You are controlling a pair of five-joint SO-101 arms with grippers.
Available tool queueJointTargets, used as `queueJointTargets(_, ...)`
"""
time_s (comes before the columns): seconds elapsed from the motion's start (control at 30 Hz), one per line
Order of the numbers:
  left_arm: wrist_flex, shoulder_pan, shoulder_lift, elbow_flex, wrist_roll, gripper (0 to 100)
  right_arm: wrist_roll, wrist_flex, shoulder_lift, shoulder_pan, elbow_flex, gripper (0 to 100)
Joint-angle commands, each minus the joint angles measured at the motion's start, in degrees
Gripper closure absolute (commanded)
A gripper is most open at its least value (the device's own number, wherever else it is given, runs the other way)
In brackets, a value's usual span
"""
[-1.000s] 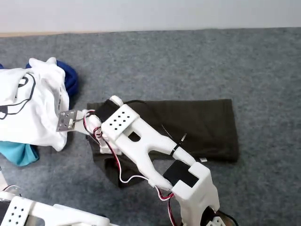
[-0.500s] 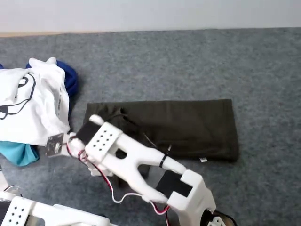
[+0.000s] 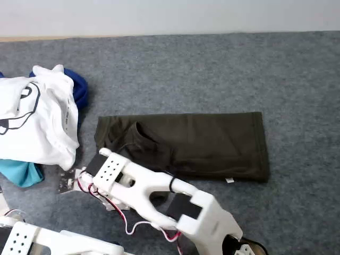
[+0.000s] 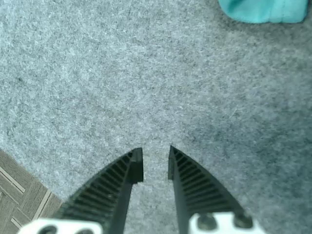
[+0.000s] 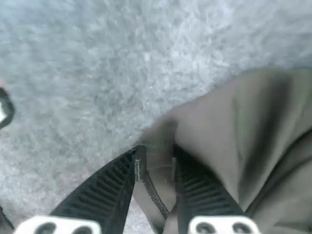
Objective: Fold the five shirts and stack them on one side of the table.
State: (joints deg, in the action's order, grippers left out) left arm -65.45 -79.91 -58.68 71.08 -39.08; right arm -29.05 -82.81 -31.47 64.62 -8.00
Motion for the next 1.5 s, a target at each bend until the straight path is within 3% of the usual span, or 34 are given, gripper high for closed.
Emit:
queueJointTargets(0.0, 1.05, 0.26, -0.7, -0.31, -0.26, 90, 0.26, -0.04, -2.33, 0.4, -6.86, 89.7)
queueJointTargets(0.27, 1.14, 0.26, -0.7, -0.31, -0.26, 90, -1.85, -2.86, -8.4, 0.48, -15.47, 91.0)
queueJointTargets(0.37, 1.14, 0.26, -0.7, -0.31, -0.26, 90, -4.22, -4.62, -9.27, 0.4, -17.58, 99.5)
queueJointTargets(1.0, 1.23, 0.26, -0.7, -0.48, -0.26, 90, -4.66, -16.13, -1.63, -7.87, -27.25, 98.8)
queueJointTargets(1.47, 1.23, 0.26, -0.7, -0.4, -0.26, 90, -9.05, -9.98, 1.89, -14.9, -30.59, 98.7)
